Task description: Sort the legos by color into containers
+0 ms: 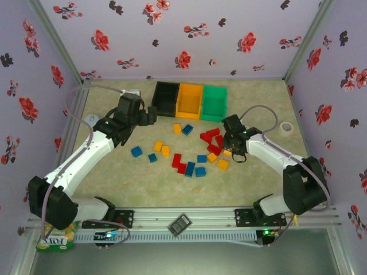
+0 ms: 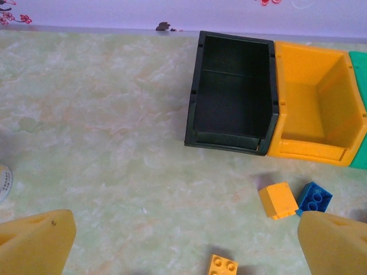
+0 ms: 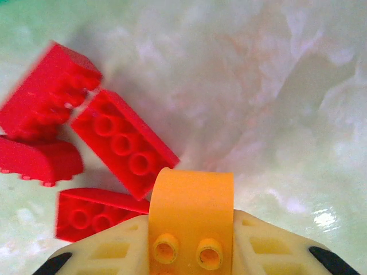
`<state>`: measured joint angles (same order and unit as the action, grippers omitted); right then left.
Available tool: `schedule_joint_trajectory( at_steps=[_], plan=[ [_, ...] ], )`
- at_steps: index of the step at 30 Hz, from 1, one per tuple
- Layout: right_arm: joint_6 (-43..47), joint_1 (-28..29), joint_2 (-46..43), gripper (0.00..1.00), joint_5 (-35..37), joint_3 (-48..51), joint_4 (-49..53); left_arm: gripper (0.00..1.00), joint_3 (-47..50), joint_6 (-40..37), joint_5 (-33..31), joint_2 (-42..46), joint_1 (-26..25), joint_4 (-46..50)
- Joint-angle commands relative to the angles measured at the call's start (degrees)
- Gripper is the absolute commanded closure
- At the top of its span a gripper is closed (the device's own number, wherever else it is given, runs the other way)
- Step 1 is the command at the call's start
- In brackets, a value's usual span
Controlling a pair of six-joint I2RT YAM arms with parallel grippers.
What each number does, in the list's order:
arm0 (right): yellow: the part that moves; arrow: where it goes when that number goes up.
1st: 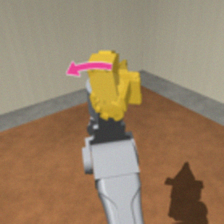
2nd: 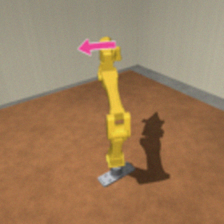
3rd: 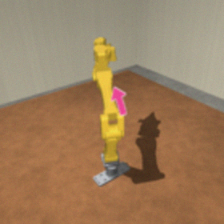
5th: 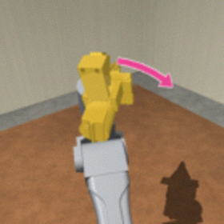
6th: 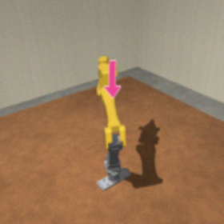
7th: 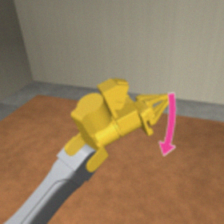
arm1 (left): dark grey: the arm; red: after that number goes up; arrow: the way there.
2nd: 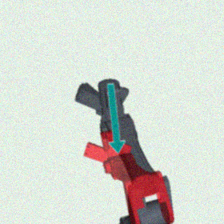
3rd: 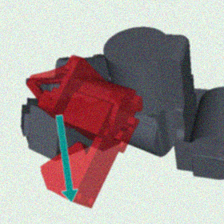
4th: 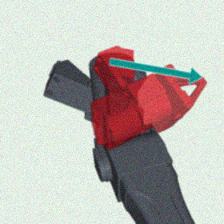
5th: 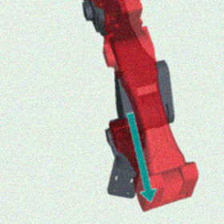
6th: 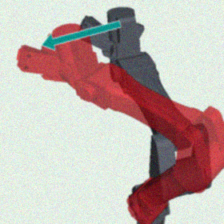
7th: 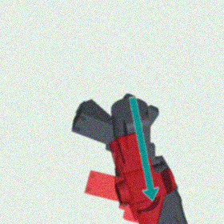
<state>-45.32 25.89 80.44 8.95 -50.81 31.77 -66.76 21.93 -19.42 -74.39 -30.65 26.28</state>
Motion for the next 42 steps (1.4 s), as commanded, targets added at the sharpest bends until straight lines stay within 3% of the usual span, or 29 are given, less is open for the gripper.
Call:
schedule_joint_trajectory(
  at_steps=[1,11,18,22,25,27,32,37,42],
  plan=[
    [3.7,0.2,-2.0,0.73,4.1,-4.6,2.9,0.0,-0.7,0.1,0.1,1.4,-0.5,1.4],
    [11.6,-0.4,6.6,0.74,7.1,-19.9,-5.7,0.0,-0.2,3.7,0.2,1.5,-1.3,2.4],
    [19.7,-4.2,22.6,0.74,5.7,-34.9,-10.9,0.0,0.8,6.1,0.1,2.0,-1.4,4.0],
    [21.9,-6.4,31.8,0.73,1.2,-43.8,-10.1,0.0,1.5,7.5,-0.1,2.4,-1.4,5.7],
    [23.1,-7.2,37.9,0.68,-0.5,-50.2,-8.0,0.0,2.3,8.5,-0.4,2.4,-1.4,6.7],
    [23.5,-7.5,40.5,0.59,-1.6,-53.1,-7.1,0.0,2.3,9.0,-0.4,2.3,-1.5,7.6],
    [24.6,-7.5,40.0,0.38,-2.4,-53.4,-7.4,0.0,2.0,10.8,-0.7,1.6,-1.4,9.8],
    [24.5,-6.7,34.2,0.36,-2.3,-47.9,-8.1,0.0,0.9,13.8,-1.3,1.5,-2.7,13.3],
    [24.6,-4.4,24.9,0.32,-1.3,-37.8,-9.2,0.0,2.7,21.8,-5.8,1.4,-3.5,19.2]
  ],
)
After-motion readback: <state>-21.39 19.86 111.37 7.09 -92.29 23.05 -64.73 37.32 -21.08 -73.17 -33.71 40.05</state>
